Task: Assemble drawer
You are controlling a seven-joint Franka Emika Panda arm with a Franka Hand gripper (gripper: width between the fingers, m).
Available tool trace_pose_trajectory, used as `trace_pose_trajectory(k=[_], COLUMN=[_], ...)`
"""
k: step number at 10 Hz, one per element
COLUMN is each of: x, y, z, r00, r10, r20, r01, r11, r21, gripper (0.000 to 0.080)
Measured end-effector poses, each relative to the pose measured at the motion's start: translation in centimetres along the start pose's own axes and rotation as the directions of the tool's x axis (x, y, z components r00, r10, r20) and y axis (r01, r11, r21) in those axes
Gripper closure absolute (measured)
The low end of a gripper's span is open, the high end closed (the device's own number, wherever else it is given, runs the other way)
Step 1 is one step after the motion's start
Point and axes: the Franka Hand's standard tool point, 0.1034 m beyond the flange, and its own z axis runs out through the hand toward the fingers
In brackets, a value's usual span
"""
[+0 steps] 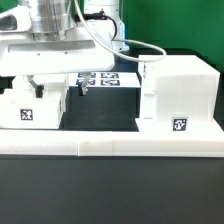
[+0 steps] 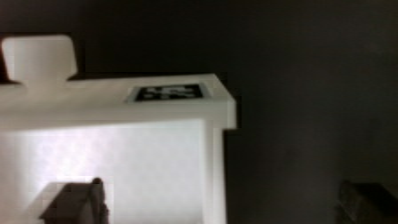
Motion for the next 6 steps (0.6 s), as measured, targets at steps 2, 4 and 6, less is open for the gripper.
trace_pose_trajectory(k=[2, 4, 6], x=[-0.6, -0.7, -0.7], y=[0.5, 0.4, 0.2], z=[1.5, 2.4, 2.7], r00=[1.000, 1.000, 1.000], r10=[0.008, 0.005, -0.001], r20=[0.014, 0.014, 0.013], r01=[-0.008, -0.005, 0.001], r11=[1.000, 1.000, 1.000], r21=[-0.006, -0.013, -0.015], gripper=[0.0150, 0.0150, 0.0150])
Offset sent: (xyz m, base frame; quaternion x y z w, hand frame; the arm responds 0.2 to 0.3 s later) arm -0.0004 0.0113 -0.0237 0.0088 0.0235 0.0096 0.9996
